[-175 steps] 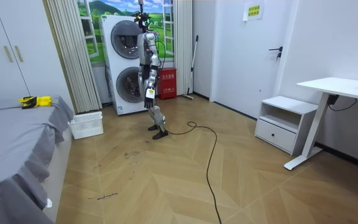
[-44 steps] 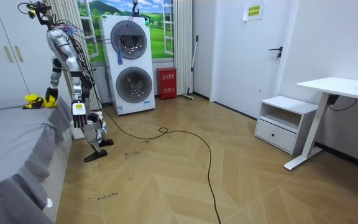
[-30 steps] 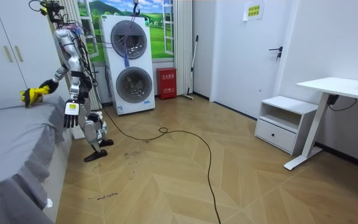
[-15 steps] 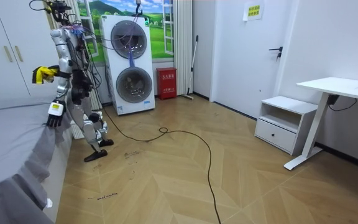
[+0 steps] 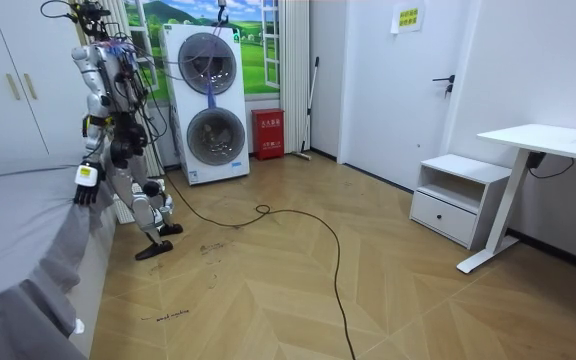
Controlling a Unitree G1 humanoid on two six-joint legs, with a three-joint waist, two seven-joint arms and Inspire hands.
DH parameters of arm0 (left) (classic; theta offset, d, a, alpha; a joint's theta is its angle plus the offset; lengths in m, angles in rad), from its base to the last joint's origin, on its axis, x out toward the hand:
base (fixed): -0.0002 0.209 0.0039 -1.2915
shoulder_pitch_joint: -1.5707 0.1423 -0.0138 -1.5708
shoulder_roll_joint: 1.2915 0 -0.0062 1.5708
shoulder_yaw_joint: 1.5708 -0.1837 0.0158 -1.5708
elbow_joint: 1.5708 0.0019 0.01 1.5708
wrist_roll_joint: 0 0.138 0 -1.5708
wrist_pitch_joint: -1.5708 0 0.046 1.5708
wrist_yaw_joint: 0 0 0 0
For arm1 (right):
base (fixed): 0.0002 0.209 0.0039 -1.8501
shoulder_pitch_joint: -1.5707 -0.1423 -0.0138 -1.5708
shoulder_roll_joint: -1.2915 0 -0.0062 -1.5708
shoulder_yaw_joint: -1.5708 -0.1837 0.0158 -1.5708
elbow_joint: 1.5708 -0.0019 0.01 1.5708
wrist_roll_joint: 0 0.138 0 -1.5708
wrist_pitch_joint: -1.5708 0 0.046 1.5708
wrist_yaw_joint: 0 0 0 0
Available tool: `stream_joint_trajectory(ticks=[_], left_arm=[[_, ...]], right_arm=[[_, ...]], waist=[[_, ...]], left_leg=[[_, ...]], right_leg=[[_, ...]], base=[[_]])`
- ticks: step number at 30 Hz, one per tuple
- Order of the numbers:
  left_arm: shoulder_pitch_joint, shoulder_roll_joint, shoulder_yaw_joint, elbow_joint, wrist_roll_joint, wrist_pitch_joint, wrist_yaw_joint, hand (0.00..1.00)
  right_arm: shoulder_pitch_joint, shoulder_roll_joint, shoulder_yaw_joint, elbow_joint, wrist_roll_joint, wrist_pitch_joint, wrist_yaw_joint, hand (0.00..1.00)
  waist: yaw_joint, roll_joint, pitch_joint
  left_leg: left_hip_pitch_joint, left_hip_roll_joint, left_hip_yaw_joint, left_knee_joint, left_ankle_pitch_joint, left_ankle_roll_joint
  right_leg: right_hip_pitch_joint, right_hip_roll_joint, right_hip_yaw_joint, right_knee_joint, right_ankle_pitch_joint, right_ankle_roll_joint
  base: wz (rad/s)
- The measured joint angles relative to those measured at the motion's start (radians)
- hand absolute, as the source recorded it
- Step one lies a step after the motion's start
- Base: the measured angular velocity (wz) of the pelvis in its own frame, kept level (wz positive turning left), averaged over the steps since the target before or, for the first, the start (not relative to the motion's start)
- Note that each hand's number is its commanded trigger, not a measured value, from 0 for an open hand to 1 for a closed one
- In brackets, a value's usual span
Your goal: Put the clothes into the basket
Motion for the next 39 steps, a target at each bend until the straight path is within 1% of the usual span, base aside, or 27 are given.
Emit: stream_joint_trajectory(ticks=[1,2,3,4,5,7,8,9,10,11,12,14,16,18,19,20,21,23,25,27,28,30,31,35,39], left_arm=[[0.000,0.000,0.000,0.000,-0.001,0.004,-0.002,0.00],[0.001,0.000,-0.001,0.000,-0.003,0.007,-0.005,0.00],[0.001,0.000,0.000,0.000,-0.003,0.009,-0.006,0.00],[0.001,0.000,0.000,0.000,-0.001,0.012,-0.009,0.00],[0.001,0.000,-0.001,0.000,-0.001,0.014,-0.010,0.00],[0.001,0.000,-0.001,0.000,-0.003,0.016,-0.011,0.00],[0.001,0.001,-0.004,0.001,-0.003,0.017,-0.012,0.00],[0.000,0.001,-0.005,0.001,-0.003,0.017,-0.013,0.00],[-0.002,0.001,-0.013,0.002,-0.003,0.017,-0.020,0.00],[-0.006,0.003,-0.021,0.002,-0.010,0.017,-0.024,0.00],[-0.007,0.005,-0.029,0.001,-0.020,0.017,-0.025,0.00],[-0.009,0.009,-0.033,0.000,-0.046,0.017,-0.028,0.00],[-0.012,0.010,-0.041,0.000,-0.081,0.017,-0.029,0.00],[-0.021,0.010,-0.061,0.002,-0.083,0.017,-0.029,0.00],[-0.028,0.009,-0.074,0.002,-0.083,0.017,-0.029,0.00],[-0.035,0.010,-0.077,0.002,-0.085,0.017,-0.029,0.00],[-0.040,0.010,-0.077,0.003,-0.087,0.017,-0.029,0.00],[-0.058,0.010,-0.092,0.015,-0.101,0.017,-0.029,0.00],[-0.072,0.010,-0.096,0.022,-0.101,0.017,-0.029,0.00],[-0.085,0.011,-0.100,0.032,-0.101,0.017,-0.029,0.00],[-0.087,0.011,-0.100,0.034,-0.101,0.016,-0.029,0.00],[-0.100,0.015,-0.100,0.035,-0.102,0.013,-0.029,0.00],[-0.108,0.018,-0.100,0.035,-0.100,0.008,-0.028,0.00],[-0.114,0.020,-0.100,0.038,-0.100,0.001,-0.026,0.00],[-0.119,0.020,-0.100,0.040,-0.100,0.001,-0.023,0.00]], right_arm=[[0.003,0.000,-0.009,0.016,-0.003,0.006,-0.007,1.00],[0.003,-0.001,-0.010,0.017,-0.003,0.011,-0.013,1.00],[0.003,-0.002,-0.010,0.017,-0.003,0.011,-0.013,1.00],[0.002,-0.006,-0.010,0.021,-0.002,0.011,-0.011,1.00],[-0.009,-0.013,-0.010,0.043,0.003,0.011,-0.011,1.00],[-0.037,-0.027,-0.010,0.091,-0.001,0.011,-0.008,1.00],[-0.066,-0.041,-0.010,0.135,-0.015,0.011,-0.002,1.00],[-0.077,-0.049,-0.010,0.152,-0.024,0.011,-0.001,1.00],[-0.095,-0.066,-0.010,0.183,-0.039,0.011,0.002,1.00],[-0.110,-0.079,-0.009,0.204,-0.050,0.010,0.003,1.00],[-0.111,-0.083,-0.009,0.207,-0.055,0.010,0.003,1.00],[-0.120,-0.085,-0.009,0.222,-0.084,0.009,0.004,1.00],[-0.140,-0.091,-0.008,0.273,-0.083,0.008,0.009,1.00],[-0.174,-0.101,-0.007,0.328,-0.075,0.007,0.011,1.00],[-0.193,-0.107,0.000,0.365,-0.057,0.005,0.011,0.80],[-0.208,-0.106,0.008,0.392,-0.038,0.005,0.015,0.29],[-0.216,-0.106,0.013,0.408,-0.038,0.005,0.020,0.00],[-0.234,-0.106,0.026,0.468,-0.039,0.005,0.036,0.00],[-0.247,-0.106,0.041,0.501,-0.044,0.005,0.038,0.00],[-0.255,-0.106,0.041,0.527,-0.044,0.006,0.046,0.00],[-0.258,-0.106,0.041,0.537,-0.049,0.006,0.048,0.00],[-0.274,-0.106,0.041,0.567,-0.047,0.003,0.053,0.00],[-0.277,-0.105,0.041,0.583,-0.045,0.003,0.055,0.00],[-0.294,-0.105,0.040,0.663,-0.026,-0.005,0.055,0.00],[-0.302,-0.105,0.040,0.699,-0.020,-0.006,0.055,0.00]], waist=[[-0.001,0.009,0.0018],[-0.006,0.019,0.0009],[-0.010,0.025,-0.0008],[-0.011,0.035,-0.0051],[-0.011,0.044,-0.0072],[-0.014,0.054,-0.0080],[-0.023,0.063,-0.0105],[-0.026,0.067,-0.0086],[-0.026,0.078,-0.0086],[-0.026,0.088,-0.0067],[-0.025,0.094,-0.0080],[-0.027,0.109,-0.0069],[-0.028,0.115,-0.0058],[-0.026,0.122,-0.0015],[-0.021,0.124,-0.0002],[-0.019,0.124,-0.0002],[-0.017,0.124,0.0000],[-0.004,0.123,0.0006],[0.001,0.122,0.0014],[0.001,0.119,0.0037],[0.001,0.113,0.0073],[0.002,0.114,0.0069],[0.003,0.112,0.0089],[0.004,0.109,0.0092],[0.010,0.110,0.0091]], left_leg=[[-0.001,0.000,0.001,0.001,-0.001,0.000],[-0.010,0.000,0.005,0.002,-0.001,0.000],[-0.018,0.000,0.007,0.005,-0.001,0.000],[-0.032,0.001,0.010,0.008,-0.001,0.000],[-0.042,0.002,0.014,0.009,-0.001,0.000],[-0.055,0.003,0.025,0.009,-0.001,0.001],[-0.070,0.003,0.028,0.014,-0.001,0.001],[-0.076,0.004,0.030,0.017,-0.001,0.001],[-0.092,0.005,0.034,0.022,-0.001,0.001],[-0.106,0.005,0.033,0.023,-0.001,0.001],[-0.115,0.005,0.033,0.024,0.000,0.001],[-0.139,0.006,0.031,0.026,0.001,0.003],[-0.145,0.006,0.031,0.026,0.001,0.003],[-0.158,0.004,0.031,0.026,0.003,0.005],[-0.166,0.003,0.030,0.026,0.004,0.007],[-0.178,0.003,0.029,0.027,0.005,0.008],[-0.184,0.003,0.029,0.027,0.006,0.009],[-0.205,0.002,0.025,0.028,0.008,0.012],[-0.222,0.002,0.021,0.038,0.009,0.013],[-0.230,0.001,0.015,0.044,0.009,0.013],[-0.236,0.000,0.008,0.045,0.009,0.013],[-0.260,0.000,0.003,0.054,0.010,0.015],[-0.271,0.001,0.000,0.053,0.011,0.016],[-0.286,0.000,-0.006,0.054,0.011,0.016],[-0.295,0.000,-0.005,0.054,0.011,0.016]], right_leg=[[-0.003,0.000,0.002,-0.001,0.000,0.000],[-0.018,0.000,0.009,0.001,-0.001,0.000],[-0.023,0.000,0.012,-0.001,-0.001,0.000],[-0.040,0.000,0.019,0.001,-0.001,0.001],[-0.053,0.002,0.026,0.003,0.000,0.001],[-0.077,0.004,0.037,0.014,0.001,0.001],[-0.091,0.004,0.037,0.018,0.001,0.001],[-0.096,0.003,0.038,0.018,0.002,0.002],[-0.113,0.003,0.042,0.021,0.003,0.003],[-0.131,0.003,0.047,0.032,0.003,0.003],[-0.144,0.003,0.048,0.037,0.003,0.003],[-0.174,0.004,0.049,0.049,0.003,0.002],[-0.182,0.003,0.049,0.049,0.002,0.002],[-0.197,0.001,0.050,0.052,0.002,0.002],[-0.208,0.000,0.050,0.057,0.002,0.003],[-0.223,0.000,0.050,0.063,0.001,0.003],[-0.230,0.000,0.049,0.066,0.001,0.003],[-0.251,0.000,0.048,0.071,0.001,0.003],[-0.264,-0.001,0.046,0.075,0.001,0.004],[-0.267,-0.003,0.043,0.076,0.000,0.005],[-0.273,-0.004,0.041,0.074,-0.003,0.005],[-0.294,-0.005,0.036,0.075,-0.003,0.005],[-0.302,-0.005,0.031,0.081,-0.002,0.005],[-0.316,-0.006,0.021,0.084,-0.002,0.005],[-0.327,-0.006,0.021,0.085,-0.002,0.005]], base=[[-0.12],[-0.14],[-0.16],[-0.16],[-0.17],[-0.16],[-0.10],[-0.07],[-0.10],[-0.12],[-0.09],[-0.09],[-0.05],[0.00],[0.00],[0.00],[0.00],[0.02],[0.06],[0.07],[0.07],[0.08],[0.09],[0.05],[0.00]])
